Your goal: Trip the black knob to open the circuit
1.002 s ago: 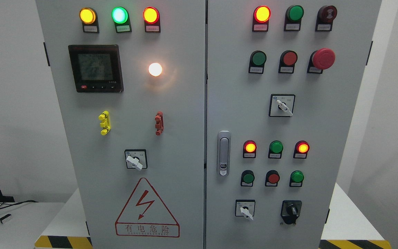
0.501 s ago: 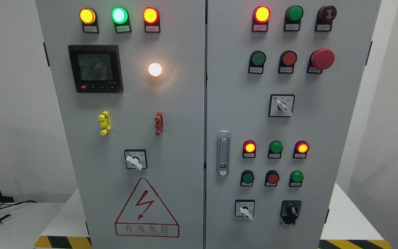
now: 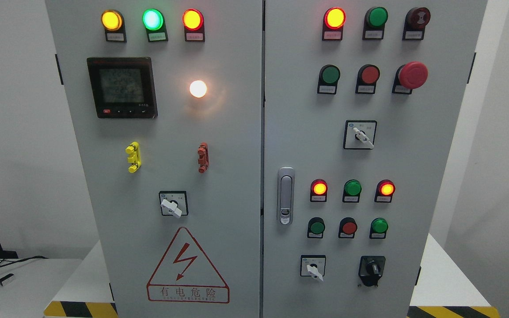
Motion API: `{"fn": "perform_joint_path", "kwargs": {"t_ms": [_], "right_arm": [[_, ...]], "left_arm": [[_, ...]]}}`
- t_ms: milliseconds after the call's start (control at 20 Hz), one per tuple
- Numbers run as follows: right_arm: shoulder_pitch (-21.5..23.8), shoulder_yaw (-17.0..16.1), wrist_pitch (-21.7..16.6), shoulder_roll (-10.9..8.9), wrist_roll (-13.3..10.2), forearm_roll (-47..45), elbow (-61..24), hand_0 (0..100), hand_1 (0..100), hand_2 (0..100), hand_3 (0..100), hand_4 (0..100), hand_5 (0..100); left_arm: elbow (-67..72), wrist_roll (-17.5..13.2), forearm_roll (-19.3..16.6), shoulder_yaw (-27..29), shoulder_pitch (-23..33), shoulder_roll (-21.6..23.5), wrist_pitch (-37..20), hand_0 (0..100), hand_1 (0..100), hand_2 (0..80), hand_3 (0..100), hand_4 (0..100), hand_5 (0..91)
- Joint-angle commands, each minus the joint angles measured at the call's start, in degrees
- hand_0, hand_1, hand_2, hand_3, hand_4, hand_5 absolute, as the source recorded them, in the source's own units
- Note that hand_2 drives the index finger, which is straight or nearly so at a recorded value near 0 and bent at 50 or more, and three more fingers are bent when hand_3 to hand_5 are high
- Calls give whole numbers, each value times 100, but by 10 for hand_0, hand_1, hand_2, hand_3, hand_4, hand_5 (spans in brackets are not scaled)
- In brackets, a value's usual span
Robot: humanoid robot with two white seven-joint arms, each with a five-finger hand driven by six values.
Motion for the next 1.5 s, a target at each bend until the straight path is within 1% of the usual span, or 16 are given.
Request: {"fn": "perform_joint_path", "kwargs": {"t_ms": [0,50,100,150,250,401,451,501,551,601,751,1002,1152,1252,1453], "right_arm": [[566,70,-1079,-48,-4,3,-1537,279,493,193,471,416,417],[584,70,-1395,-57,-4,3,-1537,270,511,211,491,444,456],[610,88,-1738,-66,-4,3,-1537,268,518,219,497,451,463],[671,79,-2055,-83,-4,3,-1537,260,550,246,510,469,483],[690,61,-2557,-92,-21,3,-1546,252,566,262,521,480,491],[690,26,-3128,-92,-311,3,-1668,245,570,283,536,509,538],[690,35,-3261,-92,-390,3,-1773,247,571,307,559,546,590],[690,26,-3340,-92,-486,3,-1940,247,570,317,566,559,598],[698,9,-3350,-92,-557,3,-2168,246,569,331,579,582,628],[707,-87,-3350,-92,-584,3,-2405,245,567,337,596,611,672],[699,-342,-3332,-83,-567,12,-2898,245,565,346,617,640,698],[690,-369,-3280,-92,-558,20,-3478,242,555,348,627,651,707],[733,-422,-3096,-83,-540,29,-4022,243,550,346,628,652,707],[777,-615,-2964,-101,-523,55,-4392,243,545,345,628,654,710],[778,-773,-2700,-92,-514,152,-4885,247,536,345,633,661,726]], "left_arm": [[6,-1,-176,0,0,-6,3,120,389,0,0,0,0],[6,-1,-176,0,0,3,3,120,389,0,0,0,0],[-3,-1,-176,0,0,3,3,120,389,0,0,0,0],[6,-1,-176,0,0,-6,3,120,389,0,0,0,0],[-3,-1,-176,0,0,-6,3,120,389,0,0,0,0],[-3,-1,-176,0,0,3,3,120,389,0,0,0,0],[6,-1,-176,0,0,-6,3,120,389,0,0,0,0],[6,-1,-176,0,0,3,3,120,389,0,0,0,0],[-3,-1,-176,0,0,3,3,120,389,0,0,0,0],[-3,-1,-176,0,0,3,3,120,389,0,0,0,0],[6,-1,-176,0,0,3,3,120,389,0,0,0,0],[-3,-1,-176,0,0,3,3,120,389,0,0,0,0],[-3,-1,-176,0,0,-6,3,120,389,0,0,0,0],[-3,-1,-176,0,0,3,3,120,389,0,0,0,0],[-3,-1,-176,0,0,3,3,120,389,0,0,0,0]]}}
